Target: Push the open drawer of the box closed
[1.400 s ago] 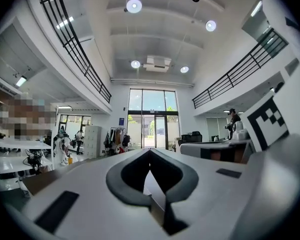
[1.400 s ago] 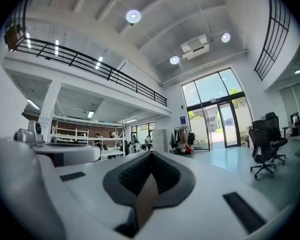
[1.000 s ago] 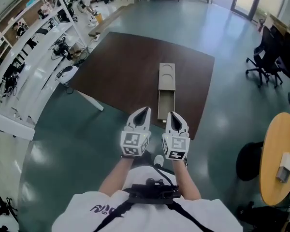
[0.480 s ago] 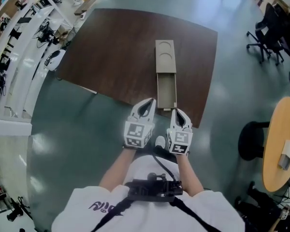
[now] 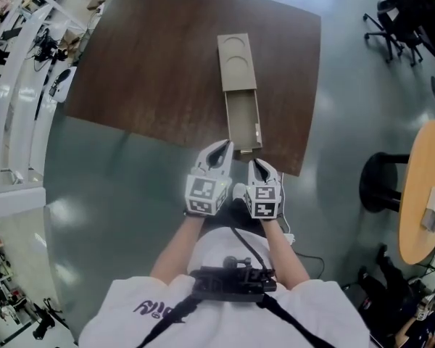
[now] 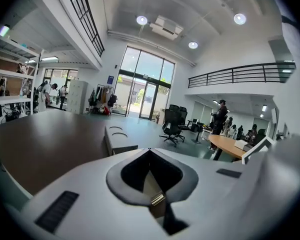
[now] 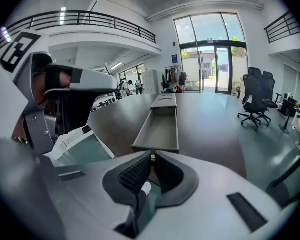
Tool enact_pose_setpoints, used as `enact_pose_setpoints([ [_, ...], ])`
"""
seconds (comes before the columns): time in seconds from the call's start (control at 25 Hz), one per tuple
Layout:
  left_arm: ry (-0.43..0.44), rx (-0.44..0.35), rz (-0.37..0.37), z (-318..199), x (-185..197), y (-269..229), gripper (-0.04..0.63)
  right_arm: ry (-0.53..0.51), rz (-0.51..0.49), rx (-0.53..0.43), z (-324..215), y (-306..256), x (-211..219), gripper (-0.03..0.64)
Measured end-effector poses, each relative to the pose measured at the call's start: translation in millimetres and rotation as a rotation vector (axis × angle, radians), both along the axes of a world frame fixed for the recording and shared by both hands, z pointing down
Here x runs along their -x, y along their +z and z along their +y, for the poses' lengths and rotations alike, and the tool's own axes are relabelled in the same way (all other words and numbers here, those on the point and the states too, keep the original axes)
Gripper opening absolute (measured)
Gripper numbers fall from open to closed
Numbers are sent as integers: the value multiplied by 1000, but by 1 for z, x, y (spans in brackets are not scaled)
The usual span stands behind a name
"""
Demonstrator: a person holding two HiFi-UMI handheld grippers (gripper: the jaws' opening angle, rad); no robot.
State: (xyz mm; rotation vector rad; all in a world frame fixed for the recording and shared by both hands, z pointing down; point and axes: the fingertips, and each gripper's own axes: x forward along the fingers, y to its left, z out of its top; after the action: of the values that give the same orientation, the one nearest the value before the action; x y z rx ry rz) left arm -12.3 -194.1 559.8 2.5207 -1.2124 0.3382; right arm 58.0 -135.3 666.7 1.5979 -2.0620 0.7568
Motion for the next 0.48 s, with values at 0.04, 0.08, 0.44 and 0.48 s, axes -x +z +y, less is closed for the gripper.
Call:
enact_pose_setpoints([
  [0.04, -2, 10, 0, 0, 1, 5, 9, -3, 1, 12, -1, 6, 2, 6],
  [0.08, -6, 20, 1, -1, 3, 10, 9, -5, 1, 22, -2, 11, 4, 6],
  [0.44, -41, 93, -5, -8, 14, 42, 9, 1, -16, 122, -7, 53, 10, 86],
  [0.48, -45, 94, -5, -10, 16, 43, 9, 7, -16, 127, -8, 56, 10, 105],
])
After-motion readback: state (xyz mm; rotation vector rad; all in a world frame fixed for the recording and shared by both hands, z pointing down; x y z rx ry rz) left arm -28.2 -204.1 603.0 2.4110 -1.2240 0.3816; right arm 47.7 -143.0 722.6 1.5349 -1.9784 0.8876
